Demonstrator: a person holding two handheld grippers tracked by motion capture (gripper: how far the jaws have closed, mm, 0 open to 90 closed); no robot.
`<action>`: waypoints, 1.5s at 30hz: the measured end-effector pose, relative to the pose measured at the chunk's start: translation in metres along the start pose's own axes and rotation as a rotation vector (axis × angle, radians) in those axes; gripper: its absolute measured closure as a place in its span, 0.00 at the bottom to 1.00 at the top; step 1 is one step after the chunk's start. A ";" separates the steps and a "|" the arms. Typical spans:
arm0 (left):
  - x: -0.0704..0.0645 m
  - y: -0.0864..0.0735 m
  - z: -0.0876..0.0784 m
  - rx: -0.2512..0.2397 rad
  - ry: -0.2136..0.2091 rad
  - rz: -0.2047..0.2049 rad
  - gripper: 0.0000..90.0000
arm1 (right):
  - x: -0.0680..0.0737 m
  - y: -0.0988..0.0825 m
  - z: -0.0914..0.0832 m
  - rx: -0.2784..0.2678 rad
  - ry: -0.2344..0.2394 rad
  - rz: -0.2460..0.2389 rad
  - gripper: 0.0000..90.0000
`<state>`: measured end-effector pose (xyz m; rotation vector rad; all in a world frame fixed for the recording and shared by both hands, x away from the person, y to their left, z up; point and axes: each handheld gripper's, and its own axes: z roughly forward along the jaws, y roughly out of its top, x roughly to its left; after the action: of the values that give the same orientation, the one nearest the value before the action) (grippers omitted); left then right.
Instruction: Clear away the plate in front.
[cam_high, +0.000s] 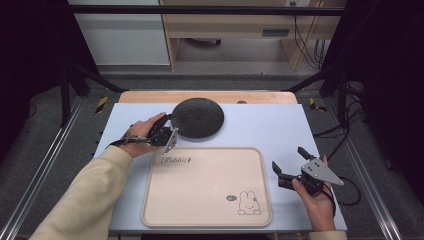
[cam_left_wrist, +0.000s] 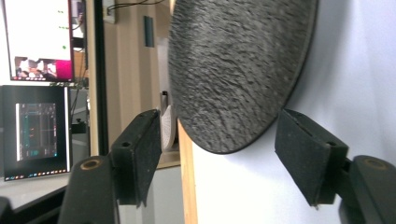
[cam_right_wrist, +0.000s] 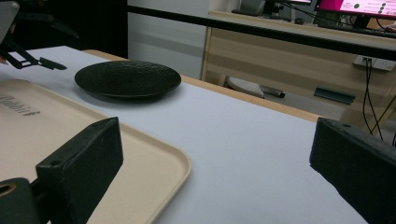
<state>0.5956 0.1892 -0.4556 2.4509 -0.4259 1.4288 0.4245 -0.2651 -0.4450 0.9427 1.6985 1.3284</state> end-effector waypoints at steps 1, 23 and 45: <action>-0.001 -0.001 0.001 0.001 -0.001 0.005 0.36 | 0.000 0.000 0.000 0.000 -0.001 0.000 0.03; -0.014 0.001 0.014 0.001 -0.064 0.064 0.59 | -0.002 0.000 -0.002 -0.001 -0.011 0.006 0.03; -0.021 0.005 0.024 -0.001 -0.064 0.097 0.73 | -0.005 -0.001 -0.004 -0.002 -0.023 0.017 0.04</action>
<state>0.6032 0.1778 -0.4854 2.5118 -0.5662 1.3893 0.4228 -0.2720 -0.4444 0.9697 1.6746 1.3255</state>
